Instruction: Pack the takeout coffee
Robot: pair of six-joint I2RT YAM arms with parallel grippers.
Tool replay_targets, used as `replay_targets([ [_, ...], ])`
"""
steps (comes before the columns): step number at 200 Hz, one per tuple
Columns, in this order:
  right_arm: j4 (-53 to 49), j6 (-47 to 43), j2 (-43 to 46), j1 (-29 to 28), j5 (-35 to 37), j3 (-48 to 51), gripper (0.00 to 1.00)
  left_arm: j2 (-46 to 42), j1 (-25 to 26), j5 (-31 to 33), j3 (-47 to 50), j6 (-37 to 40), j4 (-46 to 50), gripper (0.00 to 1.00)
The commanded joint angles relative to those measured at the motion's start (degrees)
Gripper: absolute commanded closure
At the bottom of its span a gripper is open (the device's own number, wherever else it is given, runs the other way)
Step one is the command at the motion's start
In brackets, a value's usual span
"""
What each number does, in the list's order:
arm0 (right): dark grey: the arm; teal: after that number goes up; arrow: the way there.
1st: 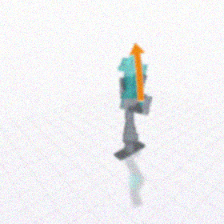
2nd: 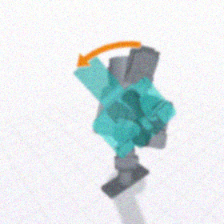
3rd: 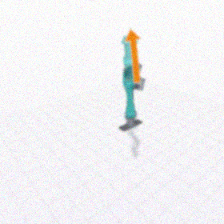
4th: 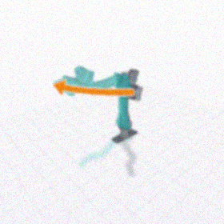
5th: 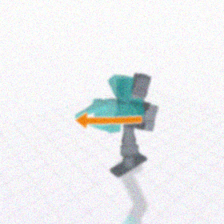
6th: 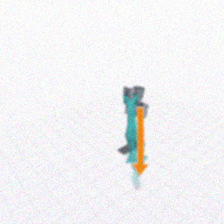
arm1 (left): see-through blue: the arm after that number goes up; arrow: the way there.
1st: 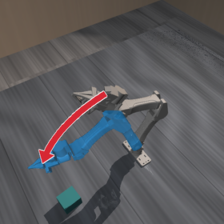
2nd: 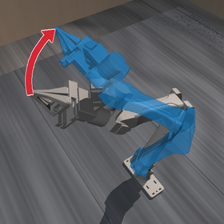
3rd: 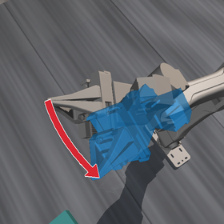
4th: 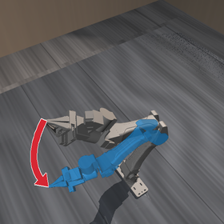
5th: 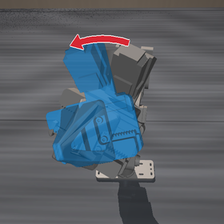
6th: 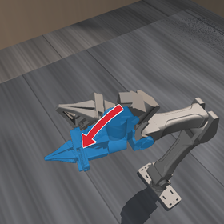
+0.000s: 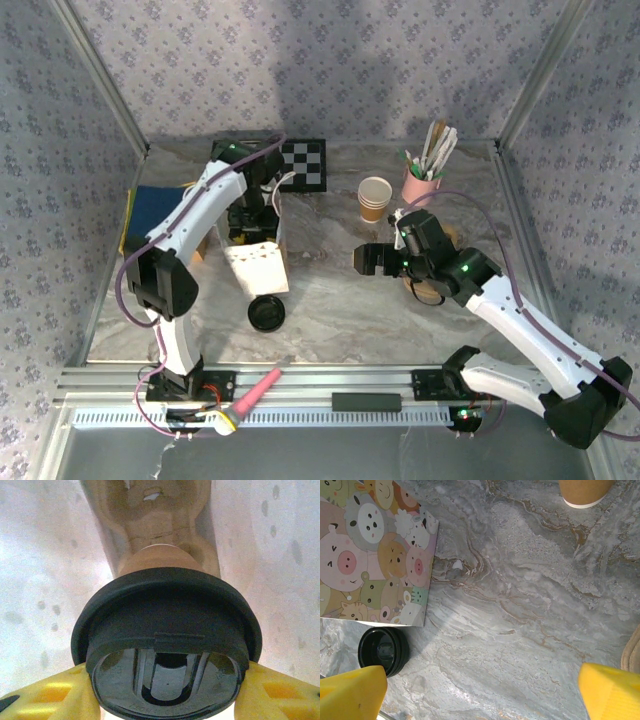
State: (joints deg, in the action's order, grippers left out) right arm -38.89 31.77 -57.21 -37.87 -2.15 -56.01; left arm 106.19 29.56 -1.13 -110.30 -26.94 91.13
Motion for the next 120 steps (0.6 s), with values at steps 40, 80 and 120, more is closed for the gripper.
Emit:
replay_targets([
  [40, 0.84, 0.05, -0.55, -0.44, 0.35, 0.20, 0.00, -1.76, -0.95, 2.94, -6.88, -0.38, 6.53, 0.46],
  [80, 1.10, 0.05, -0.81, -0.50, 0.15, 0.22, 0.00, -2.21, -1.07, 5.15, -11.25, -1.35, 8.78, 0.46],
  [120, 1.33, 0.13, -1.20, -0.53, -0.06, 0.11, 0.00, -2.61, -1.05, 5.79, -14.30, -1.76, 10.53, 0.46],
])
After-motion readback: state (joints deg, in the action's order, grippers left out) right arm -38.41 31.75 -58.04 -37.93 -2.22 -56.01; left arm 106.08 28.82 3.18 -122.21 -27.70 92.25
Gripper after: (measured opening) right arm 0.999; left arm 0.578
